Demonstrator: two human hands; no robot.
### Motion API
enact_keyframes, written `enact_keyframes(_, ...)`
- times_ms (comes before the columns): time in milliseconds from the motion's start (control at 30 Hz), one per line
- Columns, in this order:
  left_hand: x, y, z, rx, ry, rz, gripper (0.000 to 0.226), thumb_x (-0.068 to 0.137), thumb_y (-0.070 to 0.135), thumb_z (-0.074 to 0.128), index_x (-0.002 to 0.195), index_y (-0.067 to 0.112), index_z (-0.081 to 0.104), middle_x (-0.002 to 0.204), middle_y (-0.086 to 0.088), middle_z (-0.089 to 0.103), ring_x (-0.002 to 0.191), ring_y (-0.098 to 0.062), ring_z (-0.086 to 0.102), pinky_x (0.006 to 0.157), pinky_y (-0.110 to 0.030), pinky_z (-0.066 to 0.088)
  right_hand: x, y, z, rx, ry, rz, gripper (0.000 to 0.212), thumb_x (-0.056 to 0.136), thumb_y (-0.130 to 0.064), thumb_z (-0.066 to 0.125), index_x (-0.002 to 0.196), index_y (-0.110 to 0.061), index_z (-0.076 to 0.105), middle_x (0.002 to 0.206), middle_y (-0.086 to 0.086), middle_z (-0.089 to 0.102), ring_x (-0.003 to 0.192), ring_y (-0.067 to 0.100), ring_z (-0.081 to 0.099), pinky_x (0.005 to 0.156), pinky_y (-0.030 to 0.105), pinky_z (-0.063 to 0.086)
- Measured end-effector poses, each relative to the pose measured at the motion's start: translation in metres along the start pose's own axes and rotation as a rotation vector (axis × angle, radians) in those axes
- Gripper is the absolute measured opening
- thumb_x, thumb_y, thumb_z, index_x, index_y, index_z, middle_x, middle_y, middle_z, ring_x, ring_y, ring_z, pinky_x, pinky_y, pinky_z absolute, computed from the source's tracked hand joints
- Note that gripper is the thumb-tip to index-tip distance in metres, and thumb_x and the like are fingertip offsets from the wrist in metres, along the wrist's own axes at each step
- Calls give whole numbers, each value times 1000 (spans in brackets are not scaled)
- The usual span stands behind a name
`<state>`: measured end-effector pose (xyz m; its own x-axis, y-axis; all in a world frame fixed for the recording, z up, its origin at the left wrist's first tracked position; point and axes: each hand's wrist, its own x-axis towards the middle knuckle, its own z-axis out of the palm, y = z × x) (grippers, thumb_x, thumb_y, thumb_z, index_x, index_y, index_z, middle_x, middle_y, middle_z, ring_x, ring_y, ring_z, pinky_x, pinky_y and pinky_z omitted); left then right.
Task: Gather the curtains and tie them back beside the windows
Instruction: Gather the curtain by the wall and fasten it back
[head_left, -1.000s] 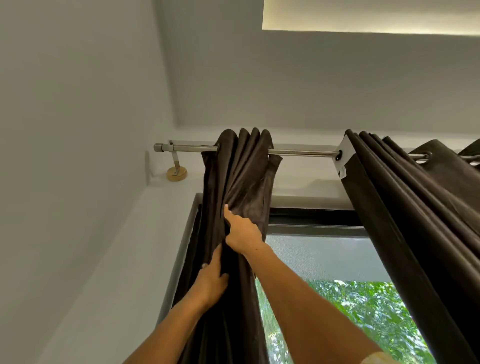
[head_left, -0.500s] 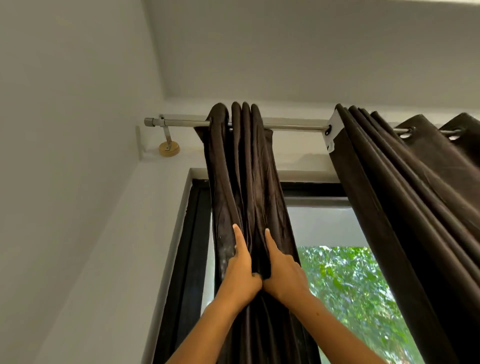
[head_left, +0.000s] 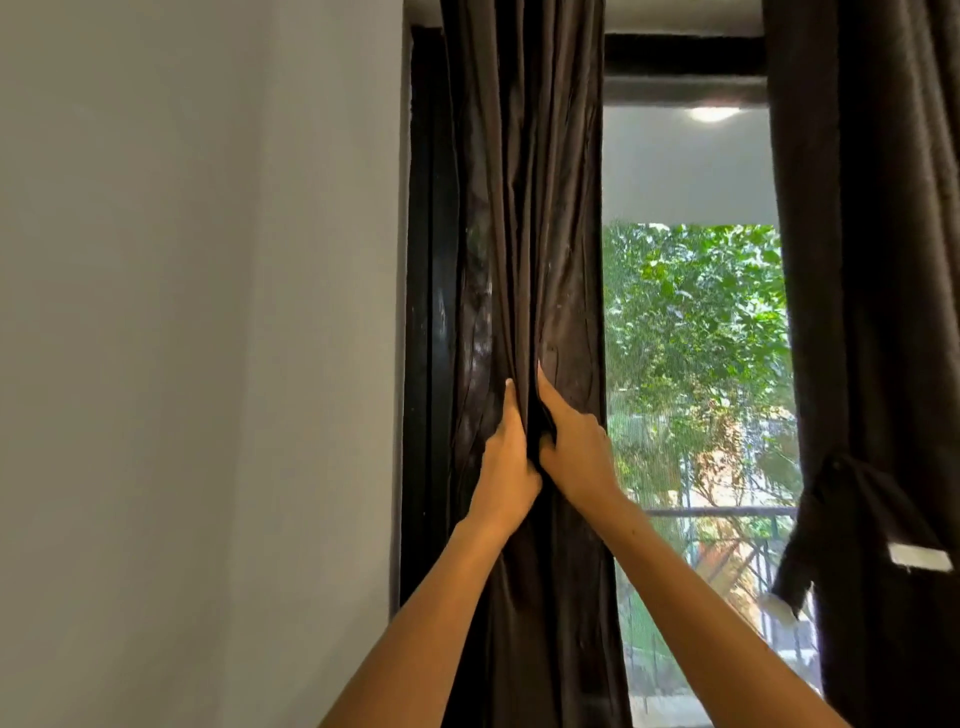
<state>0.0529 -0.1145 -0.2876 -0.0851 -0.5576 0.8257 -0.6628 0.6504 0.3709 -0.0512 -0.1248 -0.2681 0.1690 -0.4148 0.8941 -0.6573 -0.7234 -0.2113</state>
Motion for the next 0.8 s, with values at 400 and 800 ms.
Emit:
enact_keyframes(400, -95, -19, 47, -74, -60, -52, 92, 92, -1, 53, 148, 25, -17, 159, -1, -5, 145, -15, 11, 106, -7, 17, -91, 26, 51, 152, -22, 133, 43, 100, -23, 42, 143, -20, 40, 90, 12, 70, 74, 26, 67, 66, 50, 54)
enact_keyframes(800, -176, -43, 52, -10, -188, -62, 81, 97, 32, 48, 144, 28, -17, 158, 7, -11, 144, -4, -10, 120, -35, 7, -161, 2, 59, 160, 257, 300, 52, 91, -59, 46, 105, -11, 60, 92, 2, 66, 77, 8, 60, 64, 16, 46)
